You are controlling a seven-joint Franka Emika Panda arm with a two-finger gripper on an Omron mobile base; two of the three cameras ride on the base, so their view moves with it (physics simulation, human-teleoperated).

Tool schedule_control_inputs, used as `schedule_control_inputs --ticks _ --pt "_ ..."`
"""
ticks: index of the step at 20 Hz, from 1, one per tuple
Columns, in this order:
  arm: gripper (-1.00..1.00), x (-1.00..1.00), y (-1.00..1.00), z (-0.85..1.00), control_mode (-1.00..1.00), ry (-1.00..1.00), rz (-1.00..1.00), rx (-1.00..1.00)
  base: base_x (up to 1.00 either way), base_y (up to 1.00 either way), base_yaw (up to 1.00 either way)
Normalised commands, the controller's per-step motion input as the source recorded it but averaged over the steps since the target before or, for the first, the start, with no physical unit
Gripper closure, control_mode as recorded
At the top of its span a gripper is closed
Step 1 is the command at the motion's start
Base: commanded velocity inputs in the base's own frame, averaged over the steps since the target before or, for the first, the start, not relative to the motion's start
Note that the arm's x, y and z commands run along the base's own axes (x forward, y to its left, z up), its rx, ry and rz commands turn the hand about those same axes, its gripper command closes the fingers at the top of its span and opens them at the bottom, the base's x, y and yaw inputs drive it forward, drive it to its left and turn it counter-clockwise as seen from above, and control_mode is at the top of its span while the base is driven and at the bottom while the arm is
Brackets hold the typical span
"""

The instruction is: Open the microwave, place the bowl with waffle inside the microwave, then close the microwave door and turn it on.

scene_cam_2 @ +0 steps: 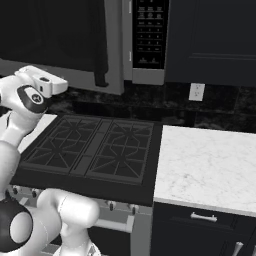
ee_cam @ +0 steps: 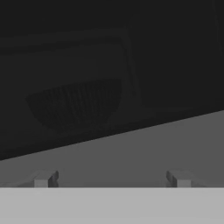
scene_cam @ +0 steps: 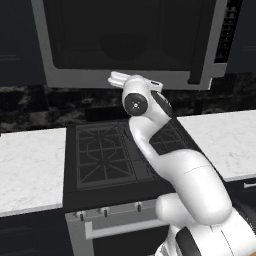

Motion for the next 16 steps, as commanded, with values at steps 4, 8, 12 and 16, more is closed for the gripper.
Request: schedule_control_inputs --ticks 4,8,12,16 --pt "-1.0 0.29 -0.05 0.04 -1.0 0.05 0.13 0.0 0.0 0.0 0.0" --pt "-1.0 0.23 0.0 0.02 -1.0 0.04 0.1 0.0 0.0 0.0 0.0" --pt "-1.0 0.21 0.0 0.0 -1.0 0.03 0.1 0.0 0.0 0.0 0.0" --pt "-1.0 0.2 0.0 0.01 -1.0 0.03 0.09 0.0 0.0 0.0 0.0"
